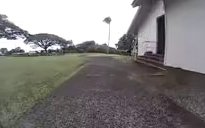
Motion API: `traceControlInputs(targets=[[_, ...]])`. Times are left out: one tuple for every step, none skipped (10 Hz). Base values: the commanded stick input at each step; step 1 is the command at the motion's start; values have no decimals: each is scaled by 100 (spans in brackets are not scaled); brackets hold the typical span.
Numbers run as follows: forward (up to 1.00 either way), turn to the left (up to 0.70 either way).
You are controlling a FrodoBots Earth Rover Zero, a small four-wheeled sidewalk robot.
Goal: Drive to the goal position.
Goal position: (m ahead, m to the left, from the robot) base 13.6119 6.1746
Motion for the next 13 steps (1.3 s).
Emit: traceControlInputs(targets=[[70, 0], [70, 0], [70, 0], [70, 0], [70, 0], [70, 0], [70, 0], [70, 0], [70, 0], [70, 0], [70, 0], [70, 0], [70, 0]])
